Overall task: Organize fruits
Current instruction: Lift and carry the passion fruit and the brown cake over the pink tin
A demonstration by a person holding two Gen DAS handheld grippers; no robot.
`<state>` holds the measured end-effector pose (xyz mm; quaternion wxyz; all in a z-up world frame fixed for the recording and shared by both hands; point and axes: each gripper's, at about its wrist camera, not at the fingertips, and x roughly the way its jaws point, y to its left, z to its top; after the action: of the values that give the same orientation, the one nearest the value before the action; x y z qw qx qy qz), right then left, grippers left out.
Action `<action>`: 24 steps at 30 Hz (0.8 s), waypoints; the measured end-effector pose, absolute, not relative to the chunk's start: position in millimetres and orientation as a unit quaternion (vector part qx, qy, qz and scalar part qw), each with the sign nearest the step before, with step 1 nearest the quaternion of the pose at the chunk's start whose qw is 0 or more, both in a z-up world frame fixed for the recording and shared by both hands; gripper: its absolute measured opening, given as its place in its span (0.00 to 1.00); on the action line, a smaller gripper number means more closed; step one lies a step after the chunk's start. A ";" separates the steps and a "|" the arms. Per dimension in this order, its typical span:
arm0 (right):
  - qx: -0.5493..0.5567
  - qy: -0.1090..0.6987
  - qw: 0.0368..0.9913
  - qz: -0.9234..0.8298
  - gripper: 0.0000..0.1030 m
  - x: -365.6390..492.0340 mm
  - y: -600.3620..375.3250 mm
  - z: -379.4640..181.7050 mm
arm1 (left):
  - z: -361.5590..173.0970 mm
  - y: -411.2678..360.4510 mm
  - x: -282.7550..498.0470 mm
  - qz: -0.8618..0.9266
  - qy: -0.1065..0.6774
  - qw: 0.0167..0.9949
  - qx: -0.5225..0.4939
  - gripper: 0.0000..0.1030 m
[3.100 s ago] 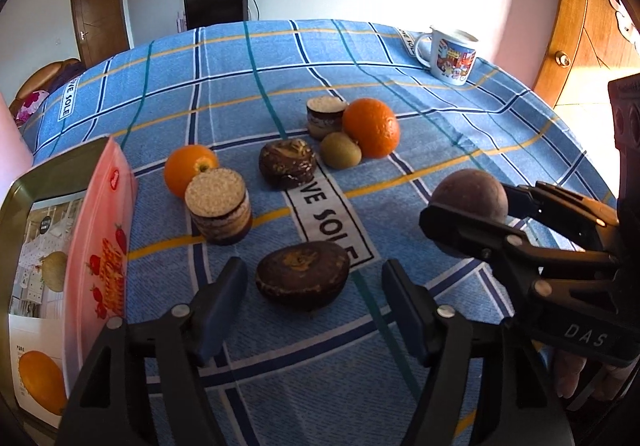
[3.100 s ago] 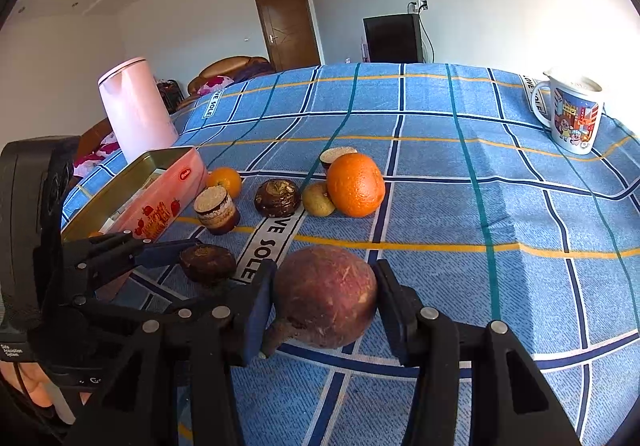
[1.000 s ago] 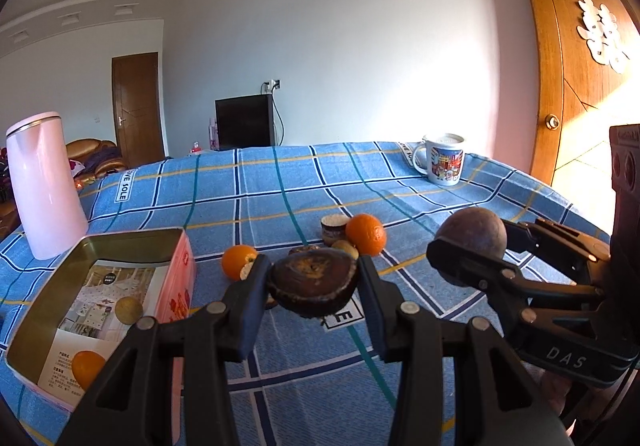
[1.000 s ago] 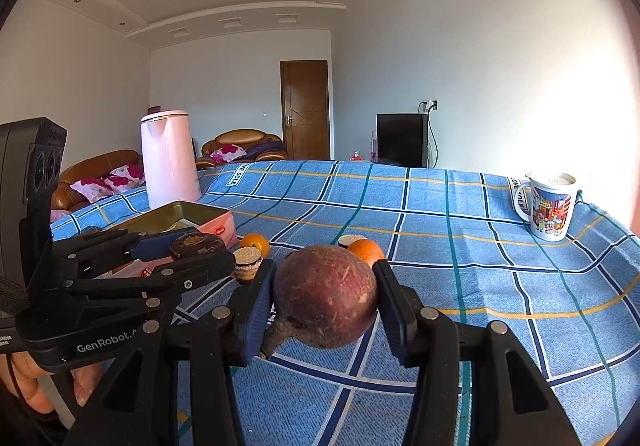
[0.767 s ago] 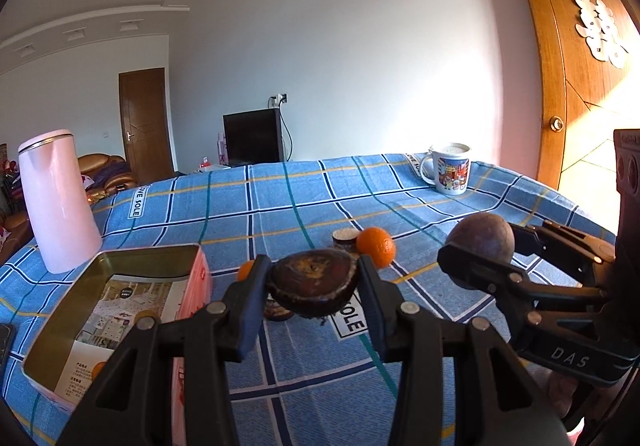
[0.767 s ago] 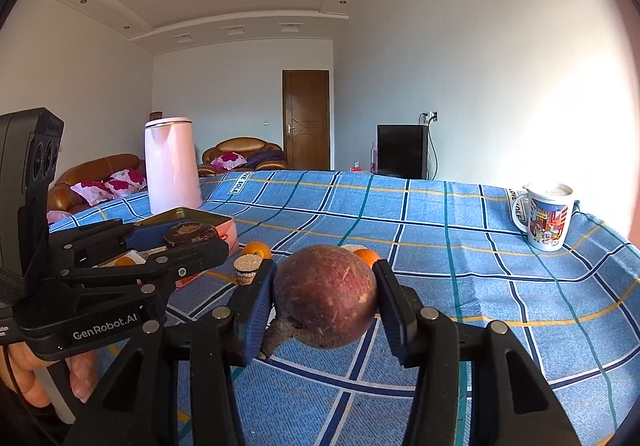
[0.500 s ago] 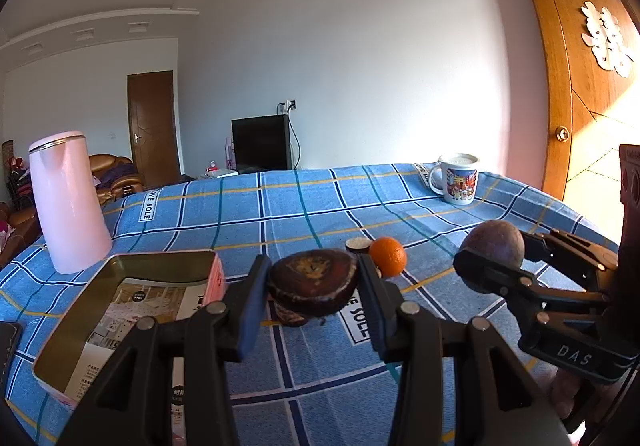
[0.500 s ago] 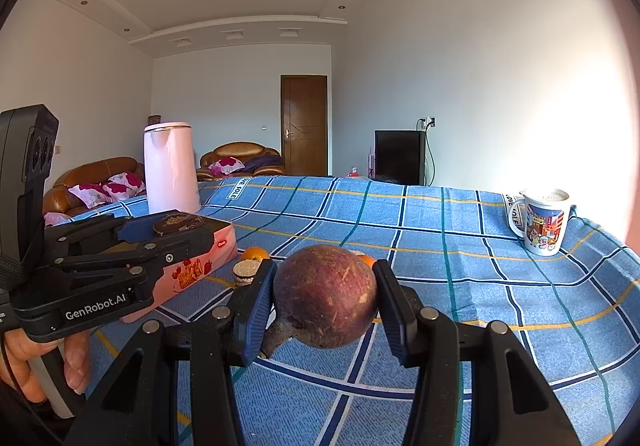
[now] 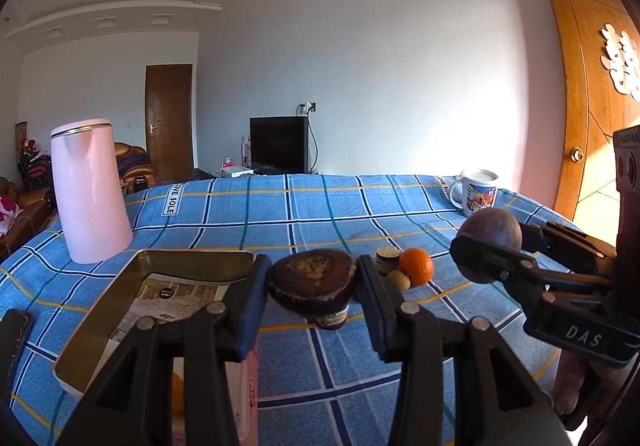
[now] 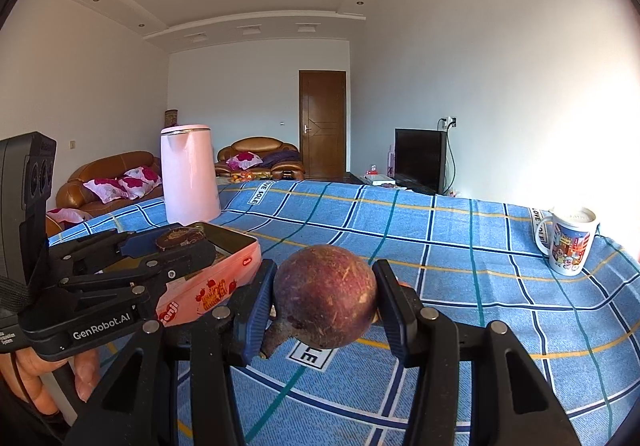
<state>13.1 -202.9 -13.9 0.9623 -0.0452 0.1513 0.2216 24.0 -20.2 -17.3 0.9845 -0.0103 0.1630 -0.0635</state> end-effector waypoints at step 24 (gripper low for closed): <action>-0.119 0.217 0.909 0.336 0.50 61.3 -60.4 -18.7 | -34.5 113.2 56.1 0.027 0.231 0.968 -0.099 0.44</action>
<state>61.3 -60.4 -18.7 0.9090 -0.1187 0.2167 0.3358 56.1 113.2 -34.5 0.9676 -0.0985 0.2311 0.0273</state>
